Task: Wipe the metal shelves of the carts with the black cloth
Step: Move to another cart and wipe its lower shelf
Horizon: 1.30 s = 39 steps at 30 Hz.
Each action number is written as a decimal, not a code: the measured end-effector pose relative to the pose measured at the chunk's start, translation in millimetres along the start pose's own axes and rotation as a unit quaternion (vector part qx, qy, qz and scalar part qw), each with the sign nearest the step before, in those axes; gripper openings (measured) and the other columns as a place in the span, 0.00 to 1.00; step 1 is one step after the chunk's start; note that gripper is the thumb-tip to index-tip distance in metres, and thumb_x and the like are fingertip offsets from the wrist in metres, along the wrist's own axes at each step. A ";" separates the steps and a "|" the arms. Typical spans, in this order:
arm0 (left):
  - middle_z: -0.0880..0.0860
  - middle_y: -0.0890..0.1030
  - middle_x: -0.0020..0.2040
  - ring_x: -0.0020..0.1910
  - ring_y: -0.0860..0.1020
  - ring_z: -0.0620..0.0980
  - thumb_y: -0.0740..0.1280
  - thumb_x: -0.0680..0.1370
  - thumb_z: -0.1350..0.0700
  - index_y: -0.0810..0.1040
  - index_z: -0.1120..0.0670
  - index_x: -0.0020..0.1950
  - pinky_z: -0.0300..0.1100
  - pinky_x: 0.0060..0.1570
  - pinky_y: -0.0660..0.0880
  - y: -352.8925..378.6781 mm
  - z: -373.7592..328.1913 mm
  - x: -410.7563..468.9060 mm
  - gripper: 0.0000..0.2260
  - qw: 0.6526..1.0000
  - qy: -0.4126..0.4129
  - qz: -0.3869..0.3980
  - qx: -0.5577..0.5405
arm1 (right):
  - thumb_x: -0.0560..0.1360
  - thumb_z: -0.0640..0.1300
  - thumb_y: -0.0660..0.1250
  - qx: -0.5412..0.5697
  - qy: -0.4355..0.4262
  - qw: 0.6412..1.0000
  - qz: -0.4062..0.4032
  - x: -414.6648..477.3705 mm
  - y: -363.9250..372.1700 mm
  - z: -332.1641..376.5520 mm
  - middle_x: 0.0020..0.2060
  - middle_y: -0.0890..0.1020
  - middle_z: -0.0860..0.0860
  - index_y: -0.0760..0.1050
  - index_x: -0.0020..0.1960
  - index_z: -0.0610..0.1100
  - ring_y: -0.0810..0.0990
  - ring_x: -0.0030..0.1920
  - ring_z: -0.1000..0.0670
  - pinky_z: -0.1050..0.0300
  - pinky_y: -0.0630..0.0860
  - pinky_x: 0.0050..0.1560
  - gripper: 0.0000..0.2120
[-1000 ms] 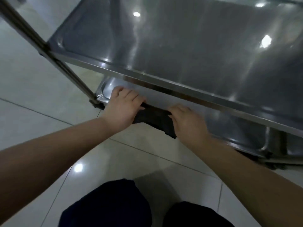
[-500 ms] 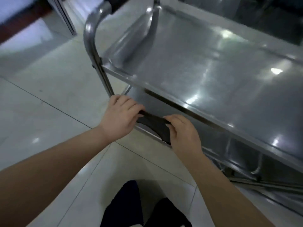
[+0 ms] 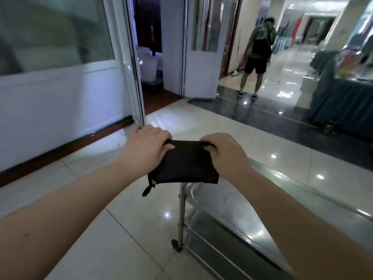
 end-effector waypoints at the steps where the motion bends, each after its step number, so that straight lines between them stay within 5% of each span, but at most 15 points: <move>1: 0.50 0.82 0.47 0.50 0.78 0.55 0.57 0.79 0.43 0.80 0.51 0.52 0.52 0.57 0.62 -13.2 16.3 9.8 0.16 1.000 -0.004 -0.003 0.014 | 0.79 0.37 0.61 -0.014 -0.013 1.000 -0.006 18.9 -6.3 16.4 0.52 0.82 0.47 0.80 0.57 0.44 0.76 0.56 0.44 0.51 0.69 0.60 0.12; 4: 0.51 0.82 0.47 0.51 0.77 0.56 0.56 0.81 0.43 0.78 0.52 0.53 0.52 0.59 0.60 -49.1 66.0 38.0 0.16 0.997 0.012 -0.028 0.068 | 0.79 0.39 0.61 -0.051 -0.037 0.998 -0.026 71.4 -18.5 63.2 0.54 0.82 0.47 0.79 0.57 0.46 0.76 0.57 0.43 0.44 0.71 0.59 0.11; 8: 0.50 0.82 0.50 0.56 0.76 0.55 0.51 0.81 0.42 0.77 0.51 0.57 0.53 0.63 0.58 -81.2 133.4 76.3 0.19 0.993 0.019 -0.054 0.102 | 0.80 0.41 0.62 -0.040 0.000 0.997 -0.062 128.8 -15.9 105.5 0.55 0.82 0.48 0.78 0.59 0.47 0.77 0.57 0.45 0.50 0.73 0.57 0.10; 15: 0.48 0.80 0.51 0.56 0.74 0.53 0.51 0.83 0.42 0.73 0.49 0.56 0.53 0.64 0.59 -59.6 224.2 149.7 0.15 0.993 0.043 -0.019 0.112 | 0.80 0.39 0.62 -0.050 0.069 0.992 -0.093 219.3 13.3 131.3 0.54 0.79 0.49 0.78 0.58 0.46 0.76 0.56 0.47 0.48 0.73 0.58 0.09; 24: 0.49 0.80 0.52 0.55 0.75 0.53 0.51 0.84 0.42 0.70 0.48 0.58 0.53 0.64 0.61 23.1 271.8 280.1 0.14 0.994 0.073 -0.016 0.083 | 0.81 0.39 0.59 -0.157 0.102 0.977 -0.097 338.3 22.9 82.6 0.54 0.77 0.48 0.77 0.59 0.45 0.76 0.54 0.45 0.46 0.73 0.57 0.11; 39: 0.49 0.82 0.45 0.49 0.79 0.54 0.52 0.82 0.44 0.74 0.50 0.55 0.53 0.61 0.64 234.3 394.0 459.2 0.15 0.993 0.089 -0.007 0.072 | 0.80 0.40 0.57 -0.118 0.131 0.984 -0.039 571.6 164.8 -74.7 0.56 0.78 0.50 0.75 0.58 0.48 0.75 0.58 0.46 0.47 0.69 0.61 0.12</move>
Point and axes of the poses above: each hand's wrist, its own x-axis towards the middle knuckle, its own y-axis out of the palm, z = x × y, the point moved 7 cm from there along x, towards the middle knuckle
